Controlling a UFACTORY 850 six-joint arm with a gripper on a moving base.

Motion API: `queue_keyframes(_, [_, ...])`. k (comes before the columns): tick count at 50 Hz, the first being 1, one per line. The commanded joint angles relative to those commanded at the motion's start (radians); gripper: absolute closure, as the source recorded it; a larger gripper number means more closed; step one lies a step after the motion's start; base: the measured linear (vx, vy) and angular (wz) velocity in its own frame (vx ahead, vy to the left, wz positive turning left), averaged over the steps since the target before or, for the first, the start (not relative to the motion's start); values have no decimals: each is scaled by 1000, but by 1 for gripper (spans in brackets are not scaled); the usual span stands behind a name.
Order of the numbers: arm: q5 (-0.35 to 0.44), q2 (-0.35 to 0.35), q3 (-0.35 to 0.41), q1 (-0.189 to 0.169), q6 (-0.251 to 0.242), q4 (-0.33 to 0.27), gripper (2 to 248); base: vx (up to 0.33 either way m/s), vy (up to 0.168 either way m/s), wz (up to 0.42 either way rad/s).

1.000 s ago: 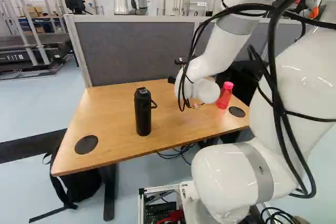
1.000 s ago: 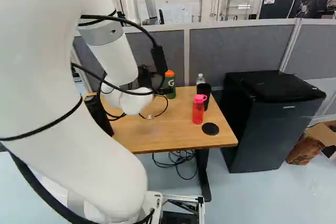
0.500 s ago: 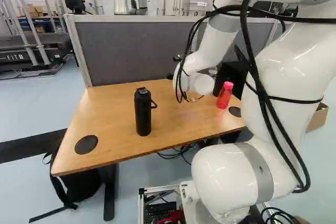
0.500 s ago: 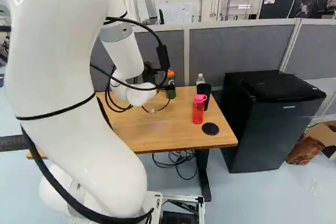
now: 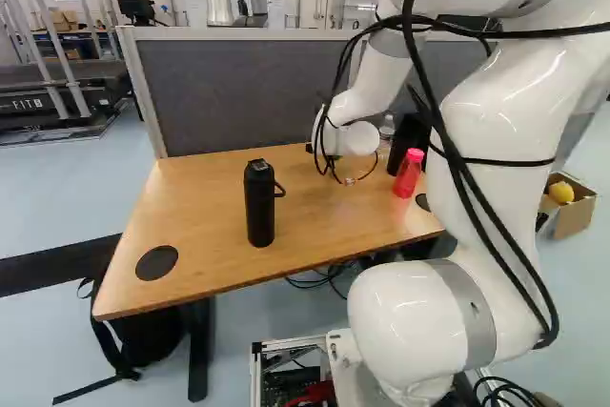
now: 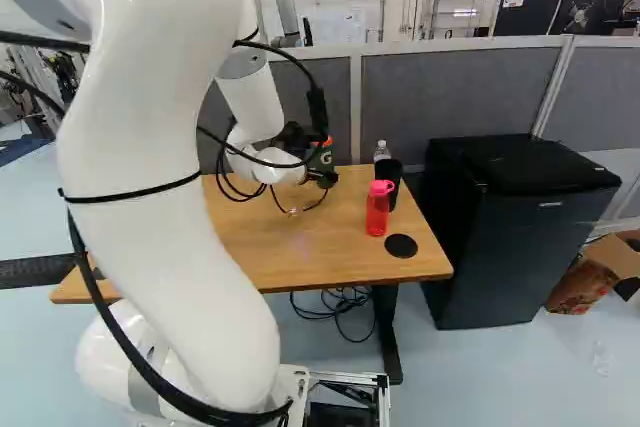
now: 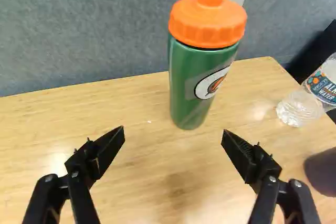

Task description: Pick up the green bottle from the table

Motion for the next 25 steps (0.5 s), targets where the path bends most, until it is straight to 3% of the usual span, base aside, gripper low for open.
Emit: queue_keyframes(25, [-11,-105,-129,-19,0,5,3,0,0,0])
